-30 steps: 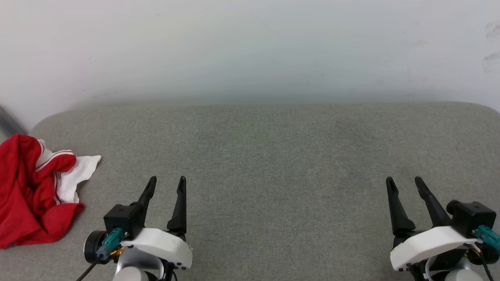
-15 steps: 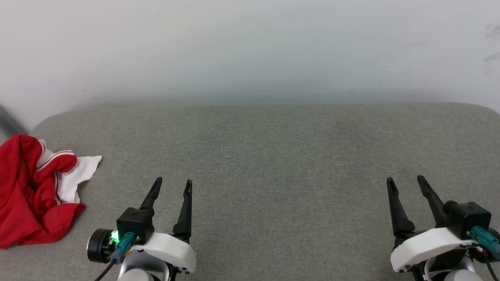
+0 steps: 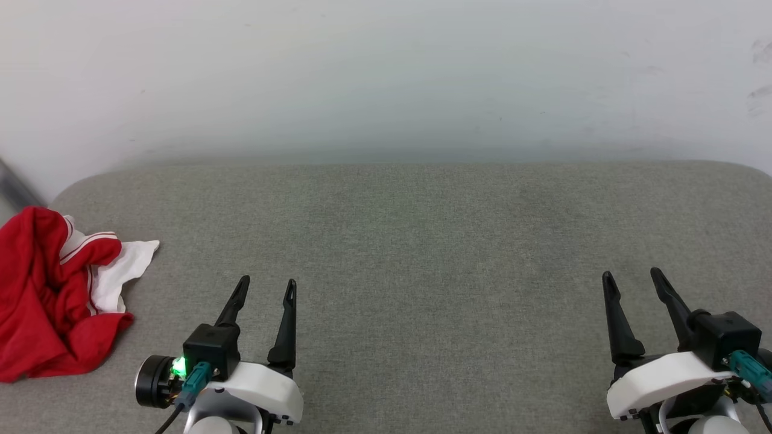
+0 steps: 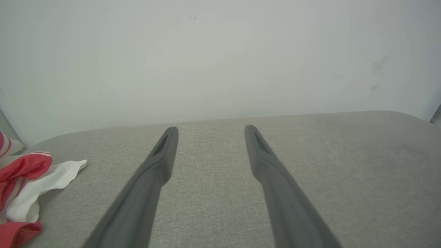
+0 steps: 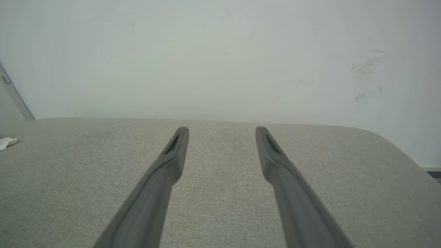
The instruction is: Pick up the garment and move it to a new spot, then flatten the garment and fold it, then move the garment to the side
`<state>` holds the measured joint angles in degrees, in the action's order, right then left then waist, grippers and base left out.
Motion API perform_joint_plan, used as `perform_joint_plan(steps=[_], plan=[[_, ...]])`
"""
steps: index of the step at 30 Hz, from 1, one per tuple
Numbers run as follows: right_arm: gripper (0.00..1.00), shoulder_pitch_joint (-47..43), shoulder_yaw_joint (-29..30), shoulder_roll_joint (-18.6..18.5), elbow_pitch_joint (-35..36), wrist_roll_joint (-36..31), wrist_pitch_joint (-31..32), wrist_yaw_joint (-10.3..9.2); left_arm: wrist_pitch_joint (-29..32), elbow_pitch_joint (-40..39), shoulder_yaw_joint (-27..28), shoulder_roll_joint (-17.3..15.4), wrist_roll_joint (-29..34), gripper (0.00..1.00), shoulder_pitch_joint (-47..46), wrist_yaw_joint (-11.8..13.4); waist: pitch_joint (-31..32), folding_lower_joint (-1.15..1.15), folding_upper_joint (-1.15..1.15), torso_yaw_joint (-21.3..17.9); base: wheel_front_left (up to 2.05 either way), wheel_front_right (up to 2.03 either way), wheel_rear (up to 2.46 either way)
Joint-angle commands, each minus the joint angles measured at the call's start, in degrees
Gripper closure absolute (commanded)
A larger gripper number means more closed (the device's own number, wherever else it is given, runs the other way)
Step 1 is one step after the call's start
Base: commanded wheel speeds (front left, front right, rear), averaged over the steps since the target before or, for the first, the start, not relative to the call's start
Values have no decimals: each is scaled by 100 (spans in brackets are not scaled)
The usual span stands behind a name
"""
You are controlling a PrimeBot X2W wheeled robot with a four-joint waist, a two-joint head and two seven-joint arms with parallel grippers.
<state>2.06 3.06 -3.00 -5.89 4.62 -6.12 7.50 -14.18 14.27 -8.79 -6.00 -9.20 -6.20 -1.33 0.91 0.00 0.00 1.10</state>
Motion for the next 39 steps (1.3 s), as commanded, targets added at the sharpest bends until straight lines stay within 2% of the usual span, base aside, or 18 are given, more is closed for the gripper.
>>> perform_joint_plan(steps=[1,8,17,18,34,39], plan=[[0,-12,-4,17,25,-82,-47,-2,-41,9,11,12,101,0,-68,-6,-1,0,0,2,0,0,0],[0,-5,-28,18,-18,-230,-81,-2,-117,62,80,51,306,0,-83,-47,6,0,0,20,0,0,0],[0,-8,16,17,-41,-66,-64,-2,-104,179,213,150,114,0,-131,-109,-26,0,0,179,0,0,0],[0,-2,44,17,-10,-68,-59,-2,-104,225,282,192,16,0,-156,-100,-66,0,0,367,0,0,0],[0,169,-195,14,239,-193,50,-3,-103,342,899,220,-175,0,-263,4,-274,0,0,1995,0,0,0],[0,267,-305,13,286,-208,119,-3,-103,393,1130,178,-184,0,-264,-15,-319,0,0,2394,0,0,0]])
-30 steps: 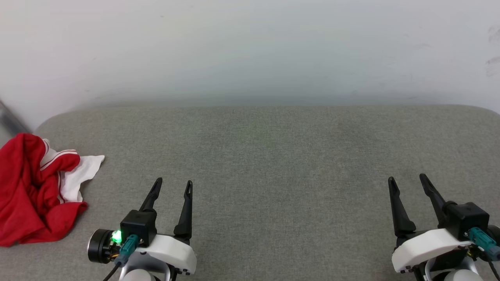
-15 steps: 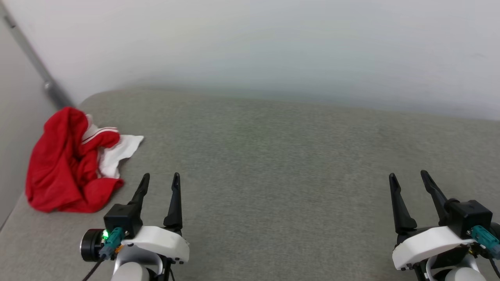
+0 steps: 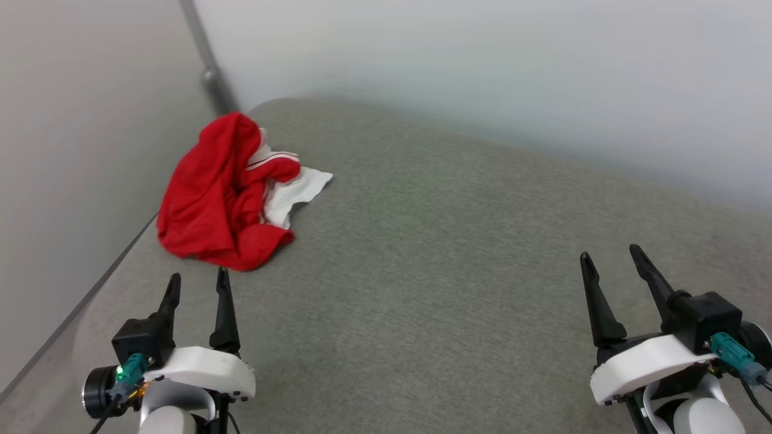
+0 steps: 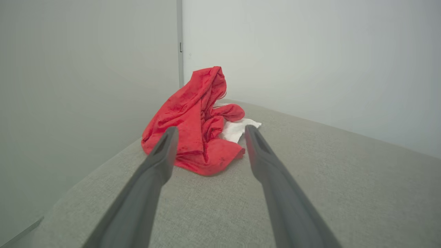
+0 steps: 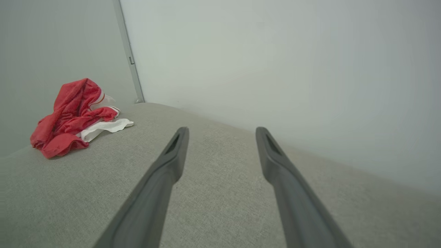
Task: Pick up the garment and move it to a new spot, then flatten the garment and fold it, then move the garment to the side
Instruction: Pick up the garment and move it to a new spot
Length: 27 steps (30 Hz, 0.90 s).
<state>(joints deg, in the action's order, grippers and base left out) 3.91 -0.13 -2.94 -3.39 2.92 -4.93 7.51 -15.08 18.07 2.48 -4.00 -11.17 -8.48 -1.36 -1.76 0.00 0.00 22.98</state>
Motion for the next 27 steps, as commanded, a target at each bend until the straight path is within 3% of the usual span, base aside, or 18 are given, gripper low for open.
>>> perform_joint_plan(steps=[1,9,18,21,27], plan=[[0,89,-9,7,52,-40,2,-4,-13,17,53,-25,16,0,-41,-15,-58,0,0,267,0,0,0],[0,170,-76,7,85,-106,89,-4,-13,84,226,-1,40,0,-220,-64,-118,0,0,506,0,0,0],[0,310,-191,6,218,-267,239,-4,42,523,173,-161,42,0,-1357,-219,-351,0,0,277,0,0,0],[0,399,-289,7,274,-298,296,-4,345,817,167,-280,-122,0,-2039,-336,-529,0,0,75,0,0,0],[0,665,-368,-14,336,-340,364,-4,1372,1664,84,-894,-353,0,-3281,-523,-997,0,0,-442,0,0,0]])
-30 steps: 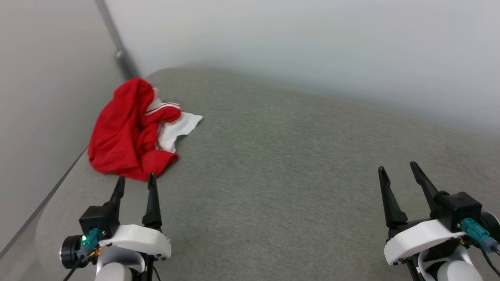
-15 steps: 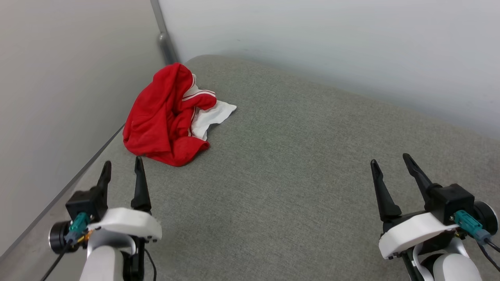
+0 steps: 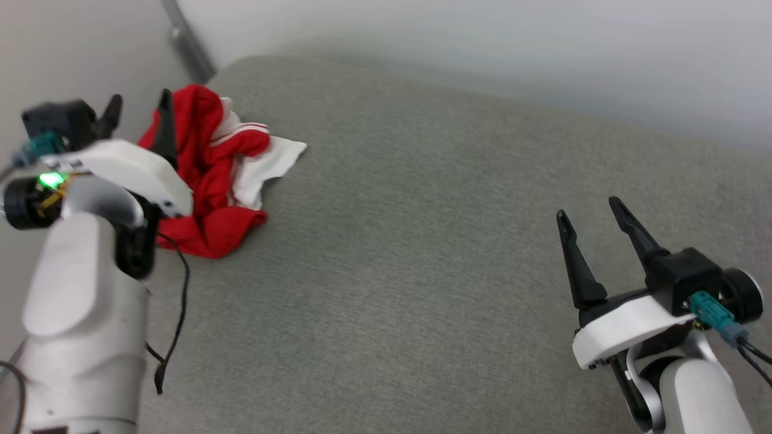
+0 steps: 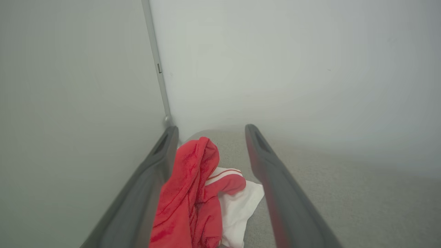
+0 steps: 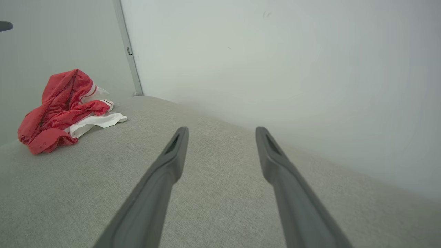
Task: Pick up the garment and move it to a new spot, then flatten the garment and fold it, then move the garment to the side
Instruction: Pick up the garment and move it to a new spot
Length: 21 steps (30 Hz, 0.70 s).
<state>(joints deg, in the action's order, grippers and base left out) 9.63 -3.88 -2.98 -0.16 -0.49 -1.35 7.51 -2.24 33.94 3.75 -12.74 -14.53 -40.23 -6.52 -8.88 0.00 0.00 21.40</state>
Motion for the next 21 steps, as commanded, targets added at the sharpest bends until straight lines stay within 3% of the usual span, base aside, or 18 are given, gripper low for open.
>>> perform_joint_plan(steps=[1,8,13,17,21], plan=[[0,151,-22,-25,46,-39,-1,-4,316,226,-65,-179,-47,0,-269,-37,-389,0,0,-382,0,0,0],[0,561,-107,-99,141,-42,-35,-4,2007,1173,-327,-1082,-310,0,-1006,-92,-1109,0,0,-946,0,0,0],[0,837,-161,-136,166,-47,-84,-4,3093,1560,-555,-1528,-728,0,-1052,-92,-1580,0,0,-1211,0,0,0],[0,977,-147,-130,155,-14,-120,-4,3719,1828,-531,-1722,-1065,0,-899,-92,-1827,0,0,-1347,0,0,0],[0,1084,-129,-136,104,-9,-168,-4,4223,2183,-428,-1670,-1399,0,-674,-94,-1944,0,0,-1433,0,0,0]])
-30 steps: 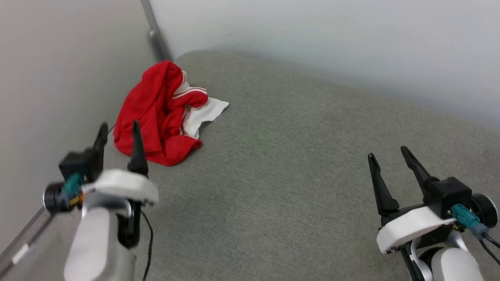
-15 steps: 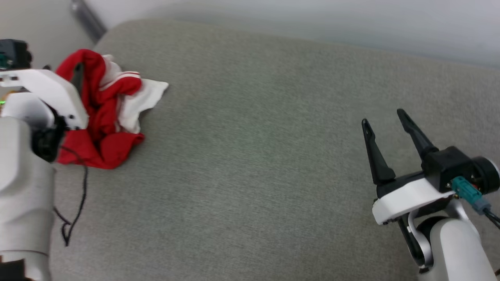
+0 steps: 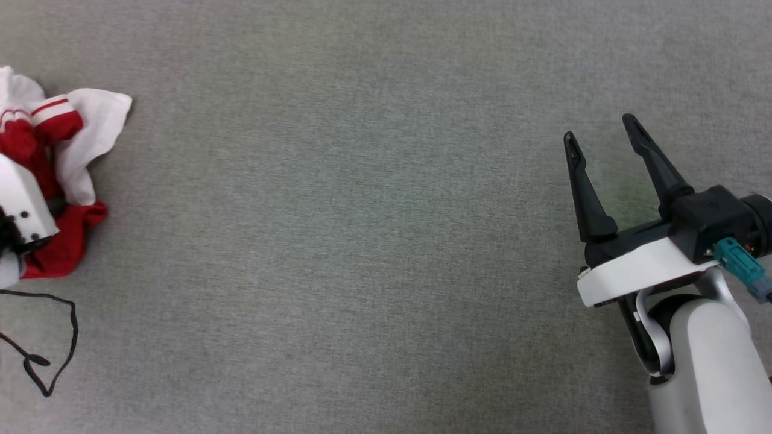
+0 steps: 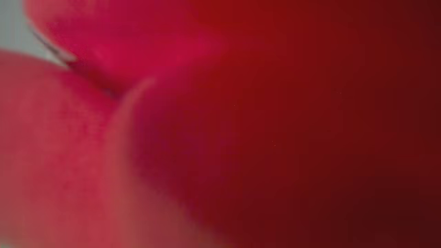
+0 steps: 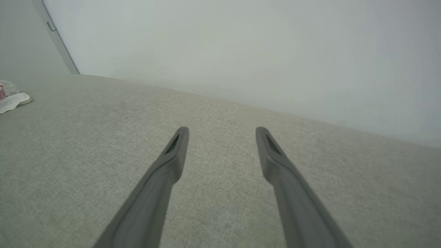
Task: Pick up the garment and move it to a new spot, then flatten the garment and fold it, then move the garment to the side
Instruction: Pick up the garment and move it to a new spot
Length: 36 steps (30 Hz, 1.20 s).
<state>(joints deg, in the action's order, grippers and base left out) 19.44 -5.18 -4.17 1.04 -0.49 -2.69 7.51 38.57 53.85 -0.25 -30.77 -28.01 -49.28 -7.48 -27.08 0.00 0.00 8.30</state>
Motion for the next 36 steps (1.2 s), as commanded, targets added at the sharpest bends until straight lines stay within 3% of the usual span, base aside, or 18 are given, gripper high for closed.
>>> perform_joint_plan(steps=[1,2,3,4,5,11,16,20,27,36], plan=[[0,115,4,-21,-22,-17,-42,-4,241,272,-11,182,-107,31,283,2,-132,0,0,-135,0,0,0],[0,115,4,-21,-22,-17,-42,-4,241,272,-11,182,-107,31,283,2,-132,0,0,-135,0,0,0],[0,125,7,-14,-29,14,-55,-4,285,319,13,215,-153,58,322,11,-139,0,0,-146,0,0,0],[0,142,17,-14,-31,-8,-66,-4,271,341,39,249,-200,96,352,16,-143,0,0,-154,0,0,0],[0,155,27,-12,-33,-3,-78,-4,249,354,44,281,-211,100,383,28,-135,0,0,-158,0,0,0],[0,100,74,-6,-50,-20,-81,-4,-137,178,35,209,-134,100,306,161,40,0,0,-110,0,0,0],[0,-75,156,20,-82,-7,-106,-4,-1088,-242,11,-79,162,100,28,464,373,0,0,-37,0,0,0],[0,-213,220,53,-104,28,-138,-4,-1846,-584,-64,-85,394,100,-101,666,695,0,0,0,0,0,0],[0,-505,345,113,-201,109,-186,-4,-2831,-1082,-257,105,621,100,-346,671,1319,0,0,-87,0,0,0],[0,-898,442,130,-259,325,-169,-4,-3533,-1816,-647,737,679,100,-113,551,1999,0,0,-500,0,0,0]])
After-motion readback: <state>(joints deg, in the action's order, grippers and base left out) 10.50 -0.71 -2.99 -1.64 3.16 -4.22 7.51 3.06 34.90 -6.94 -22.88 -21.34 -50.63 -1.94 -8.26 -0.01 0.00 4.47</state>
